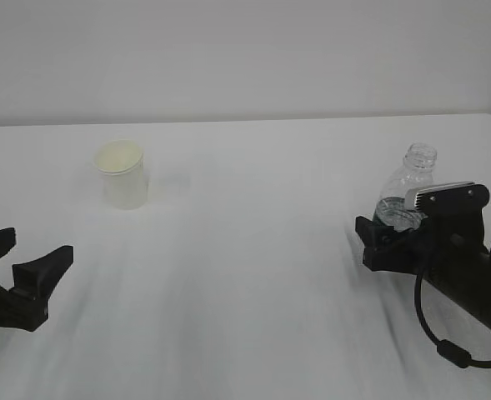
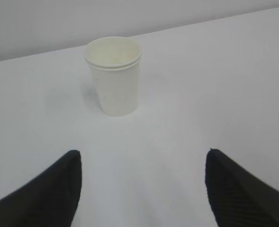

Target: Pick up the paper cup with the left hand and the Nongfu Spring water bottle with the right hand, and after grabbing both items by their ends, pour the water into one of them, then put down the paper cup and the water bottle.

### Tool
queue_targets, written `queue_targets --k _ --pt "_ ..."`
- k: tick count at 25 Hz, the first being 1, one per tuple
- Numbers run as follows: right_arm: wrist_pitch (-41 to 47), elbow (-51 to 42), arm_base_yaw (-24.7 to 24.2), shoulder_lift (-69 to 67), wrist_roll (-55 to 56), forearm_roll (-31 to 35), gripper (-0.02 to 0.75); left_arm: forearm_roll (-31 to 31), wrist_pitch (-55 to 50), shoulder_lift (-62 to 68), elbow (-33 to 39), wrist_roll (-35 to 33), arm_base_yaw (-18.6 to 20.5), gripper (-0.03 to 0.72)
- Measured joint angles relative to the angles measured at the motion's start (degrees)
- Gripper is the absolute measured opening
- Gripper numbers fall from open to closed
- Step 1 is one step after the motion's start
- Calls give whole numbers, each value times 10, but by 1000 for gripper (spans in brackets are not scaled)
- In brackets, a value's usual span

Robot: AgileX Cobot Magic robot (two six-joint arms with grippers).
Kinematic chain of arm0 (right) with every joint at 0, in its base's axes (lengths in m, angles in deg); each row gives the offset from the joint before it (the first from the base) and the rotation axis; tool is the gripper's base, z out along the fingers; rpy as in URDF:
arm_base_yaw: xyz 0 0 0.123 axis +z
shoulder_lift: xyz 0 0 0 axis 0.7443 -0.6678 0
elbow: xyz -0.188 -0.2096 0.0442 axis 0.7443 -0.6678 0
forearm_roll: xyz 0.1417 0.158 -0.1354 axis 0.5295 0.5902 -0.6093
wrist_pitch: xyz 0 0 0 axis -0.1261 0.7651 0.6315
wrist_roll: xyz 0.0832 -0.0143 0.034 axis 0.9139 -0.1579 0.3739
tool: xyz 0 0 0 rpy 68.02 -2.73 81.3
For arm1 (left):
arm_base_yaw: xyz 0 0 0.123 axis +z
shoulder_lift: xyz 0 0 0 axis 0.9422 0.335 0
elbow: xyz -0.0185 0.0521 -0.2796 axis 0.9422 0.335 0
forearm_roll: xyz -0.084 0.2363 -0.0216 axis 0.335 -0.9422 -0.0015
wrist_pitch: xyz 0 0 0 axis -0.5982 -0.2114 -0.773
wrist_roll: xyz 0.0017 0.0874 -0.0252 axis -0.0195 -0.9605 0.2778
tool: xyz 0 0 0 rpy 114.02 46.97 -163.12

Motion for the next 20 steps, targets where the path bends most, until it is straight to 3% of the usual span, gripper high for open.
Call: queue_targets --k 7,20 --pt "-1 0 0 -3 0 0 475 0 0 0 -2 0 0 566" --pt "7 0 0 4 0 -50 461 0 0 0 -2 0 0 534"
